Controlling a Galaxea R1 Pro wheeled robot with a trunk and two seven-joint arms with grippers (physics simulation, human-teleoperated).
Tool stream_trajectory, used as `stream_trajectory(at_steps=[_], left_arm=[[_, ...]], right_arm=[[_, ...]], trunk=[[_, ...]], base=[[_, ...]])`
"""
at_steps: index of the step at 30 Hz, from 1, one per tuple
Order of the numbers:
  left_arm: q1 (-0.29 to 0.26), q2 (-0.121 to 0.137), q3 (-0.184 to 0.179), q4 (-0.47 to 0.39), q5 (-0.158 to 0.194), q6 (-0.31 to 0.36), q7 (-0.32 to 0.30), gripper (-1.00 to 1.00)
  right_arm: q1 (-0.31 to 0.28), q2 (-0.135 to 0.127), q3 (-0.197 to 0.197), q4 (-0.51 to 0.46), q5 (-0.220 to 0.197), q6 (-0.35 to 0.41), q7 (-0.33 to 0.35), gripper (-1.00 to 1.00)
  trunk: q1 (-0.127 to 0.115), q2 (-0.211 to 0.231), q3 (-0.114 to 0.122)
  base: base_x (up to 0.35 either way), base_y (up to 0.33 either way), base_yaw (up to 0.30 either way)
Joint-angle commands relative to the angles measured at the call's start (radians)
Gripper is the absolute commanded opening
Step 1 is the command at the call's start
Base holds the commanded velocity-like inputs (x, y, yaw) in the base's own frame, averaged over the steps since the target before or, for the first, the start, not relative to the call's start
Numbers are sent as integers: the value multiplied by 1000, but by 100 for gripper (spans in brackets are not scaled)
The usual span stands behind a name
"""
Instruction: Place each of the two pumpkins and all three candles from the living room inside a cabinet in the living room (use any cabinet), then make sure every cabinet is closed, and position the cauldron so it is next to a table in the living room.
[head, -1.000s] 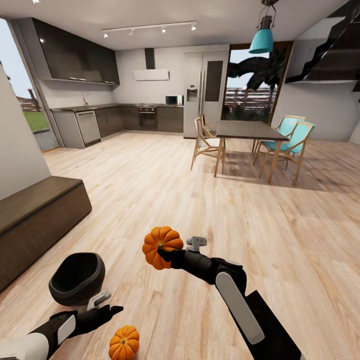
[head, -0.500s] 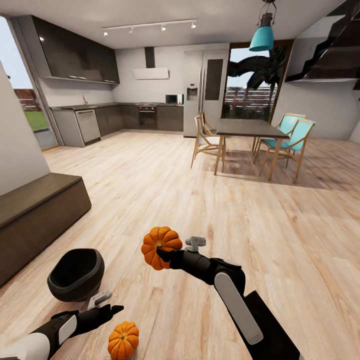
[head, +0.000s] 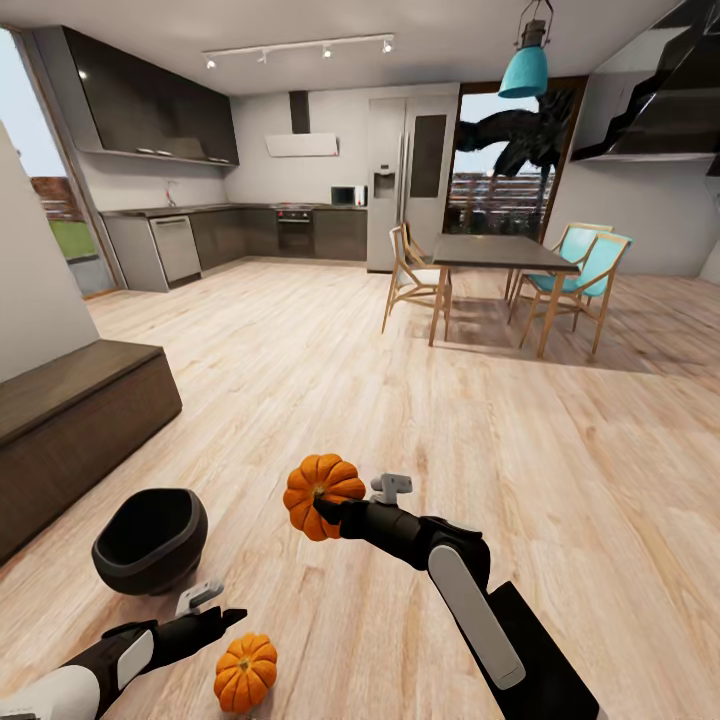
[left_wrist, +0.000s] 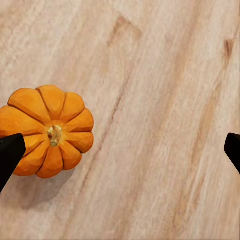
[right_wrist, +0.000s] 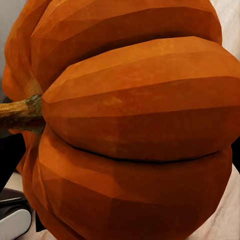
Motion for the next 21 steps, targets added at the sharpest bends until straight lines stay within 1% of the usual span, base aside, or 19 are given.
stream_trajectory(at_steps=[1, 11, 15, 19, 21], left_arm=[[0, 0, 5, -1, 6, 11, -2, 100], [0, 2, 5, -1, 7, 10, -2, 100], [0, 2, 5, -1, 7, 10, -2, 100], [0, 8, 6, 0, 8, 13, -3, 100], [0, 22, 7, 0, 20, 15, -7, 100]], right_arm=[[-1, 0, 0, -1, -13, 2, -10, -100], [-1, 1, 0, -1, -14, 2, -10, -100], [-1, 0, 0, -1, -17, -26, -10, -100], [-1, 0, 1, -1, -18, -41, -9, -100], [-1, 0, 1, -1, -19, -43, -8, -100]], trunk=[[4, -8, -4], [42, -78, -35], [57, -106, -48], [59, -107, -63], [60, -107, -71]], base=[[0, 0, 0], [0, 0, 0], [0, 0, 0], [0, 0, 0], [0, 0, 0]])
